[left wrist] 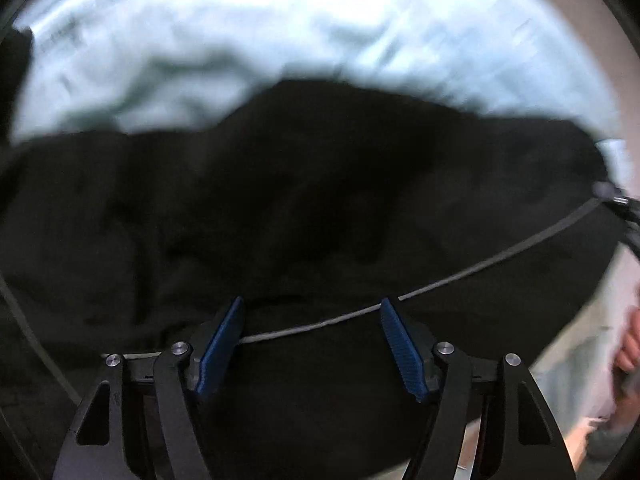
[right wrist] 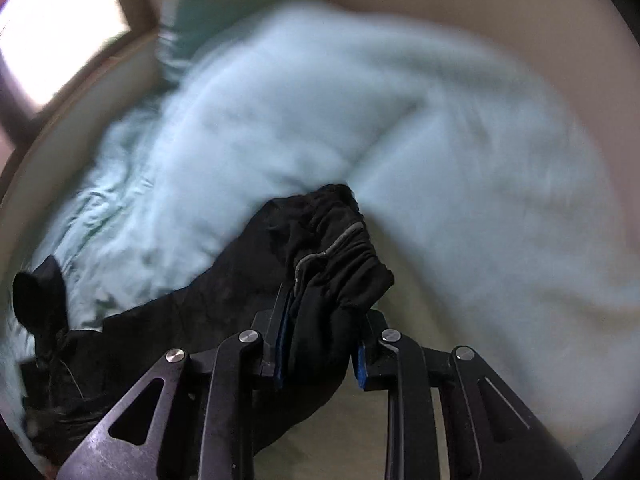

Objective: Fold large clothes

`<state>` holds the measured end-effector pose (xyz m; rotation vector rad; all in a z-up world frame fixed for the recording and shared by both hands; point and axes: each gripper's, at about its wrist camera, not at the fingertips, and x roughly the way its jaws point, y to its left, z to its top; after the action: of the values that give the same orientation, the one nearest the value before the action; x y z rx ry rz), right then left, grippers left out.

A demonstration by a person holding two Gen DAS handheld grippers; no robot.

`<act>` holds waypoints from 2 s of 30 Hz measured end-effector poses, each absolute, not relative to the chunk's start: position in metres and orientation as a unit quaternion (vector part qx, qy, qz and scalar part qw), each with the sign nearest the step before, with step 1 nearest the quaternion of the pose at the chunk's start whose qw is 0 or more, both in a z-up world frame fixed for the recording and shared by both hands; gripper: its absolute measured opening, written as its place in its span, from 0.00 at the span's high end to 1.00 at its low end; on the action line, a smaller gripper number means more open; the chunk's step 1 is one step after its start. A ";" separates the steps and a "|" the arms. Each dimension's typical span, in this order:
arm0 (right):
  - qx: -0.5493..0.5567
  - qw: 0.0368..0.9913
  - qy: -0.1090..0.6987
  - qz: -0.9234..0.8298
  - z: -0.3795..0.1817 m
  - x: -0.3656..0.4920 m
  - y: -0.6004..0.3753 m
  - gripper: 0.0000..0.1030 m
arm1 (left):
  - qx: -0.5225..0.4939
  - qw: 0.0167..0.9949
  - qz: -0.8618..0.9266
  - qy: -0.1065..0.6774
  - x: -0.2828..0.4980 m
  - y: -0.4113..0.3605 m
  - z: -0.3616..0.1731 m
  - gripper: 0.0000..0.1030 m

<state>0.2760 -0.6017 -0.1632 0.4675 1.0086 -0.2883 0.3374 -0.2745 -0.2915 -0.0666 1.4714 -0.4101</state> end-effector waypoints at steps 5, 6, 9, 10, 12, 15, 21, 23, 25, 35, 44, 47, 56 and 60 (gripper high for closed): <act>0.218 0.834 0.487 -0.136 -0.173 0.278 -0.600 0.73 | -0.030 0.728 -0.181 0.661 0.343 -0.275 -0.294 0.30; 0.211 0.842 0.481 -0.124 -0.164 0.277 -0.594 0.73 | -0.035 0.734 -0.188 0.652 0.340 -0.270 -0.286 0.30; 0.200 0.860 0.463 -0.074 -0.140 0.267 -0.571 0.73 | -0.055 0.753 -0.209 0.621 0.327 -0.245 -0.252 0.30; 0.196 0.865 0.458 -0.059 -0.133 0.266 -0.560 0.73 | -0.061 0.760 -0.214 0.611 0.321 -0.234 -0.240 0.30; 0.198 0.872 0.447 -0.019 -0.118 0.261 -0.537 0.73 | -0.068 0.777 -0.213 0.588 0.307 -0.207 -0.215 0.30; 0.200 0.874 0.442 0.039 -0.103 0.259 -0.492 0.73 | -0.075 0.797 -0.197 0.566 0.284 -0.168 -0.186 0.30; 0.160 0.871 0.449 0.122 -0.091 0.256 -0.377 0.73 | -0.095 0.824 -0.146 0.539 0.240 -0.071 -0.151 0.30; 0.142 0.869 0.450 0.147 -0.089 0.250 -0.330 0.73 | -0.103 0.829 -0.131 0.534 0.227 -0.039 -0.146 0.30; 0.127 0.866 0.455 0.163 -0.087 0.246 -0.288 0.73 | -0.107 0.834 -0.115 0.529 0.209 -0.005 -0.140 0.30; 0.099 0.853 0.467 0.211 -0.084 0.228 -0.088 0.74 | -0.102 0.836 -0.075 0.534 0.146 0.145 -0.133 0.30; 0.010 0.805 0.521 0.285 -0.134 0.239 0.109 0.74 | -0.153 0.839 -0.042 0.520 0.147 0.247 -0.141 0.30; -0.028 0.775 0.563 0.286 -0.190 0.254 0.163 0.74 | -0.172 0.835 -0.035 0.522 0.156 0.267 -0.156 0.30; -0.045 0.730 0.607 0.312 -0.269 0.265 0.202 0.52 | -0.213 0.801 -0.027 0.559 0.182 0.296 -0.227 0.30; -0.018 0.723 0.595 0.351 -0.237 0.260 0.160 0.44 | -0.243 0.789 -0.071 0.560 0.192 0.297 -0.234 0.30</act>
<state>0.2602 0.1600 -0.2372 -0.0401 1.3143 0.7743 0.1924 0.2974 -0.2341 -0.5232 1.2064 -0.1526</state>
